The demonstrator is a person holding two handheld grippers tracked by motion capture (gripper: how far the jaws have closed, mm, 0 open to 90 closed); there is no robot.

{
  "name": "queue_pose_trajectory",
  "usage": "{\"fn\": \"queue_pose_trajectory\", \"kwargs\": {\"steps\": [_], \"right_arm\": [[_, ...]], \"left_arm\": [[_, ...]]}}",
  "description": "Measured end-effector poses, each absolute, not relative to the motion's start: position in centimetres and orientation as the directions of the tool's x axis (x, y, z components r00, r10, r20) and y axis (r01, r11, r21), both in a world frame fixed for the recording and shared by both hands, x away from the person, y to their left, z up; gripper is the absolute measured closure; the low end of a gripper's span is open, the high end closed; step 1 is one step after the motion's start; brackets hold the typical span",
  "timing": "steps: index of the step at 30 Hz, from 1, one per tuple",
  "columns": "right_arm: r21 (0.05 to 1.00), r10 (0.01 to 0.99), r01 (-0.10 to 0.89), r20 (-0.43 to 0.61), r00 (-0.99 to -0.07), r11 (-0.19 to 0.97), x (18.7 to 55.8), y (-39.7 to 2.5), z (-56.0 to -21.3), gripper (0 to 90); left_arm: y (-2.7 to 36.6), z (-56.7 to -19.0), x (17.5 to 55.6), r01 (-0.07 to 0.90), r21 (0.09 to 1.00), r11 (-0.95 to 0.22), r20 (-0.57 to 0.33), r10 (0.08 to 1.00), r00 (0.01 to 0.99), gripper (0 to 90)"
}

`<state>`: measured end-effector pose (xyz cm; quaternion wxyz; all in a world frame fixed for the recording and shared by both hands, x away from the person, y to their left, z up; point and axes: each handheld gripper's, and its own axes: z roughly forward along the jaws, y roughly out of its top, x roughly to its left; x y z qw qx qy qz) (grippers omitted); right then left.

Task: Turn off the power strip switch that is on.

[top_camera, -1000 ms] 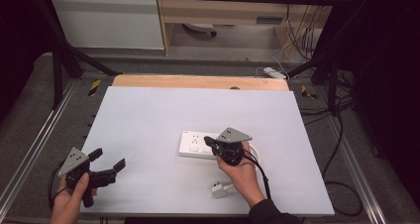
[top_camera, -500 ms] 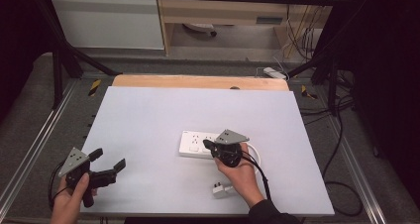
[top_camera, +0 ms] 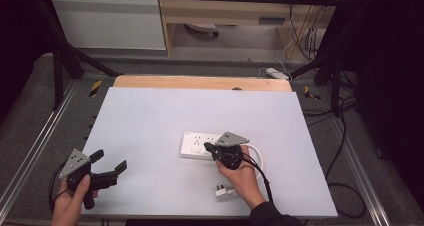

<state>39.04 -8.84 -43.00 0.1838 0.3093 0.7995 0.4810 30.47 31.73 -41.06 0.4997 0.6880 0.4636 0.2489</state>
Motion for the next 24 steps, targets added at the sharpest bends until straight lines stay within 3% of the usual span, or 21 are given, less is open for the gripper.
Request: {"fn": "queue_pose_trajectory", "kwargs": {"steps": [24], "right_arm": [[0.872,0.684,0.35,0.023,-0.729,0.344,39.5,-9.03,-43.86,90.0]], "left_arm": [[31.6,-41.1,30.53,0.391,0.917,-0.083,-0.111,0.887,0.449,4.7]]}}
